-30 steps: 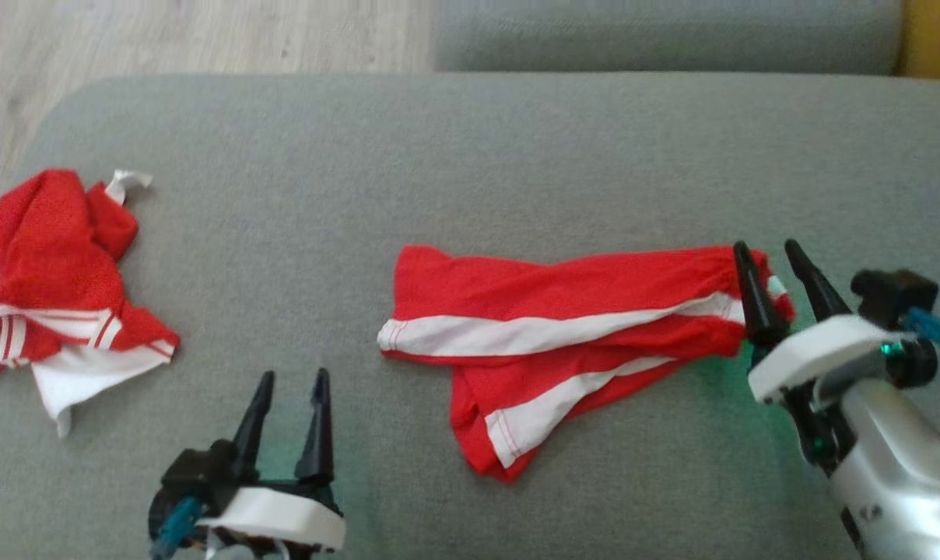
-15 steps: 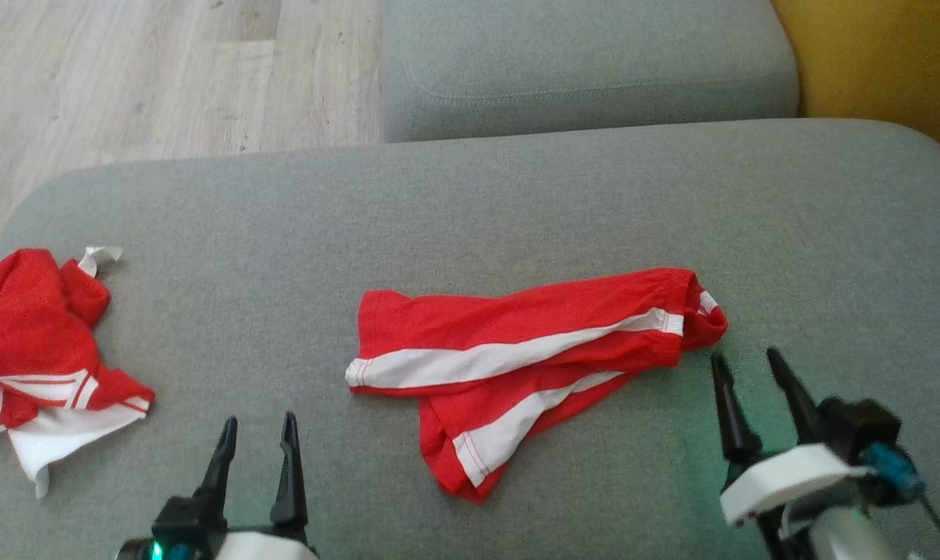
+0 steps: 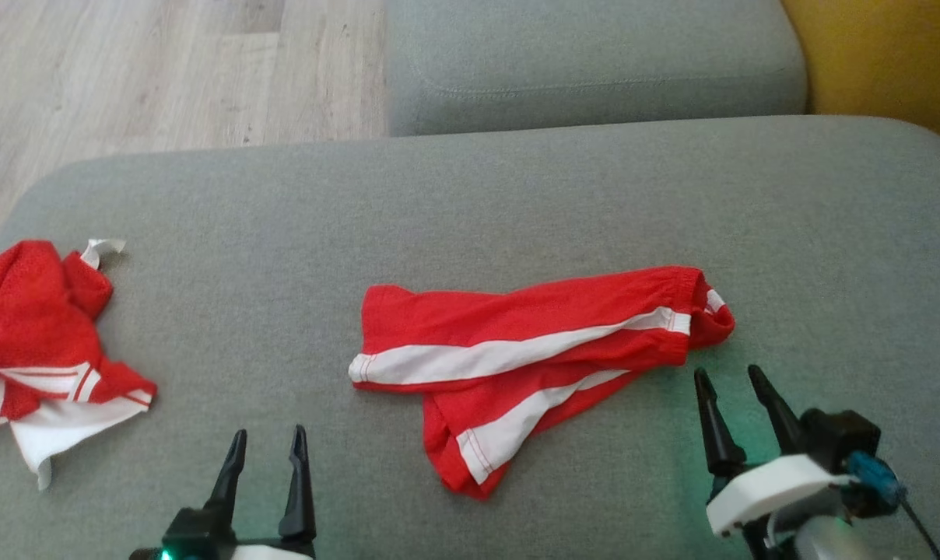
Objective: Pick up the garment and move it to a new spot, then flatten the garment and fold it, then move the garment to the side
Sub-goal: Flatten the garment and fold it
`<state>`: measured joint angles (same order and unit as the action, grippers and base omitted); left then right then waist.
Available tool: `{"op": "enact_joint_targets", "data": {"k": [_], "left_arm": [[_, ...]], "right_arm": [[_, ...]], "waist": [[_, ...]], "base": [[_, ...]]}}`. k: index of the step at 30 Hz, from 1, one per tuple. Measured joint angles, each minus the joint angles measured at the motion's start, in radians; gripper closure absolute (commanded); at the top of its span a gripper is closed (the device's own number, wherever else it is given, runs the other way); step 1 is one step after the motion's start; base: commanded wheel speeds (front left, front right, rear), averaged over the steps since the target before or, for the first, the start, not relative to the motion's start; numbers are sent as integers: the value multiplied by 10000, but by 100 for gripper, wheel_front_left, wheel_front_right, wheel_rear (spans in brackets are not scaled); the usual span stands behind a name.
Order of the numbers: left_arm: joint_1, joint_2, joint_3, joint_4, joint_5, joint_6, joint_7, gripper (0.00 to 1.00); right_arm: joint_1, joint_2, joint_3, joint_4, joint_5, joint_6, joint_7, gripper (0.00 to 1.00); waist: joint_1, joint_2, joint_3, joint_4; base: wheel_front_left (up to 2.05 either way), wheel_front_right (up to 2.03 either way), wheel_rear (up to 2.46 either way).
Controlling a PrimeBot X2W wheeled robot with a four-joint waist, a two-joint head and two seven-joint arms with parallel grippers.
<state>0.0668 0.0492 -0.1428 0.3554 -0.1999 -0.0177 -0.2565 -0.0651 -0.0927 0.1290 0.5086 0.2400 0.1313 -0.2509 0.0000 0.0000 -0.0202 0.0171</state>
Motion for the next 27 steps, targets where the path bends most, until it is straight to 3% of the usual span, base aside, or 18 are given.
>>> {"op": "enact_joint_targets", "data": {"k": [14, 27], "left_arm": [[-606, -6, -543, -79, 2, -59, 0, 0], [-683, 0, -546, -81, 0, -100, -2, 0]], "right_arm": [[-1613, -31, 347, 1549, 1114, 0, 2, 0], [-1787, -163, 1327, 1415, 2771, 0, 2, 0]], "waist": [[2, 0, 858, 538], [1, 0, 1095, 692]], "base": [[0, 0, 0], [0, 0, 0]]}}
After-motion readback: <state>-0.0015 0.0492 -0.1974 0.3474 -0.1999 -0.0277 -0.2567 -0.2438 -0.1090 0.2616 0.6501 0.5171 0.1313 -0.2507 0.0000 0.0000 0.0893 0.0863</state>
